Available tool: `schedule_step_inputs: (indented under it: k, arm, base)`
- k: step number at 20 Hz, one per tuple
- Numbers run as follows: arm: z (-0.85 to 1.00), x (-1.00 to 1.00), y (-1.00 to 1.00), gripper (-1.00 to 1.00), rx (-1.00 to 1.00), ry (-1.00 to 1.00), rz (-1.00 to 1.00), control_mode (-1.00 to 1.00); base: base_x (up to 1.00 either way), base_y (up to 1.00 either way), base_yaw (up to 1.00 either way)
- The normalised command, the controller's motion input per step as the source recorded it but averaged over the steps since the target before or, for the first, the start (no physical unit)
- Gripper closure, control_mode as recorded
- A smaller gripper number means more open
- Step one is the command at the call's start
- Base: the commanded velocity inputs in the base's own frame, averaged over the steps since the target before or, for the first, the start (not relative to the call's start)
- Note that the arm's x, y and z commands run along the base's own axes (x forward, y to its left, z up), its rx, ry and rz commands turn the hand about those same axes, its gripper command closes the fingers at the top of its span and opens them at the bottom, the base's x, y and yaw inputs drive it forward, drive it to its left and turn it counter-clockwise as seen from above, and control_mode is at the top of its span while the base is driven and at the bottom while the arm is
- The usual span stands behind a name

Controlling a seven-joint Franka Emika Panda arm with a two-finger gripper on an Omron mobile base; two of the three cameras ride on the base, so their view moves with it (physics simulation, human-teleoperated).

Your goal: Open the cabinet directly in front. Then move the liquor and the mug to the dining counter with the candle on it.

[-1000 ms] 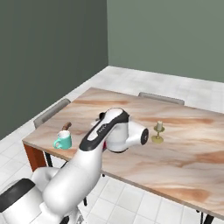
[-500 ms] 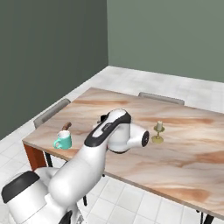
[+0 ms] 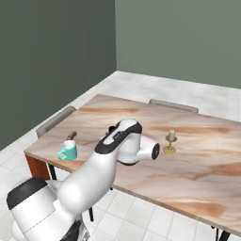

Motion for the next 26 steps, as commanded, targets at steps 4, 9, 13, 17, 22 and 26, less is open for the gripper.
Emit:
schedule_step_inputs:
  k: [4, 9, 13, 17, 22, 26]
  arm:
    - [-0.22, 0.12, 0.0, 1.0, 0.0, 0.0, 0.0, -1.0]
    - [-0.25, 0.11, 0.0, 1.0, 0.0, -0.01, 0.0, -1.0]
    - [-0.24, 0.12, 0.0, 1.0, 0.0, -0.01, 0.0, -1.0]
    - [-0.22, 0.08, 0.0, 1.0, 0.0, -0.04, 0.0, -1.0]
    - [-0.21, 0.06, 0.0, 1.0, 0.0, -0.06, 0.0, -1.0]
    - [-0.22, 0.08, 0.0, 1.0, 0.0, -0.05, 0.0, -1.0]
  base:
    - [0.0, 0.0, 0.0]
    - [0.0, 0.0, 0.0]
    - [0.0, 0.0, 0.0]
    - [0.0, 0.0, 0.0]
    - [0.0, 0.0, 0.0]
    - [0.0, 0.0, 0.0]
